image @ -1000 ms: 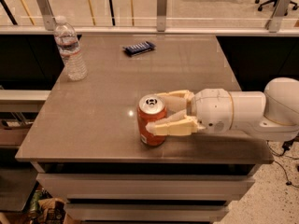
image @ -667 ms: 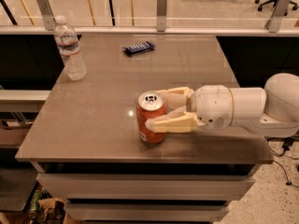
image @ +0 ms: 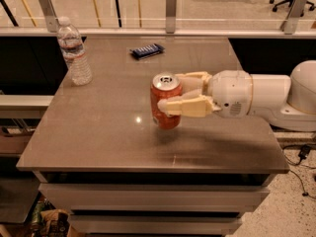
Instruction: Move coke can near rxbar blueberry
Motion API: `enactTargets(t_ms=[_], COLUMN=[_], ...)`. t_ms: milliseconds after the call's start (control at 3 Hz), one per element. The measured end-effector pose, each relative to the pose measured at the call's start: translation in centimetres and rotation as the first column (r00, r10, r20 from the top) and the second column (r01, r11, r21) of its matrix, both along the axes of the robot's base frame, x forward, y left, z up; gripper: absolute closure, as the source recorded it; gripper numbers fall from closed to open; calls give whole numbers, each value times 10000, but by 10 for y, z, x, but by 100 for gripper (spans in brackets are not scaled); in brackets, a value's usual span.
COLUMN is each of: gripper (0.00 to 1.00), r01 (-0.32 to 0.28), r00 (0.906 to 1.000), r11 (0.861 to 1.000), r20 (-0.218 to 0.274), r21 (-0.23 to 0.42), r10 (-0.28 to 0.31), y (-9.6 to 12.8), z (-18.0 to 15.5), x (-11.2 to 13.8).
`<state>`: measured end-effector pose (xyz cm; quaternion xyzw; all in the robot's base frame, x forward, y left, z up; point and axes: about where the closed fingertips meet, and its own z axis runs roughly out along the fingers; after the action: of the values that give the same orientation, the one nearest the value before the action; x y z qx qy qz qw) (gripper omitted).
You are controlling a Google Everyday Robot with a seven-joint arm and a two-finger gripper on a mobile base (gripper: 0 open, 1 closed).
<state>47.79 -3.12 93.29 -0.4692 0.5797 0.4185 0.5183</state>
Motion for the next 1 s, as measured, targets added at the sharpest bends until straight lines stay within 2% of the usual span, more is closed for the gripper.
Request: enactTargets(t_ms=[333,1000], gripper=[100,100], r01=[646,1598], r00=[9978,9855], r11=[9979,9866], r20=[159,631], r21=[-30,-335], r10=[-646,-1575], y=[-5,-4], z=[24,72], x=[28,99])
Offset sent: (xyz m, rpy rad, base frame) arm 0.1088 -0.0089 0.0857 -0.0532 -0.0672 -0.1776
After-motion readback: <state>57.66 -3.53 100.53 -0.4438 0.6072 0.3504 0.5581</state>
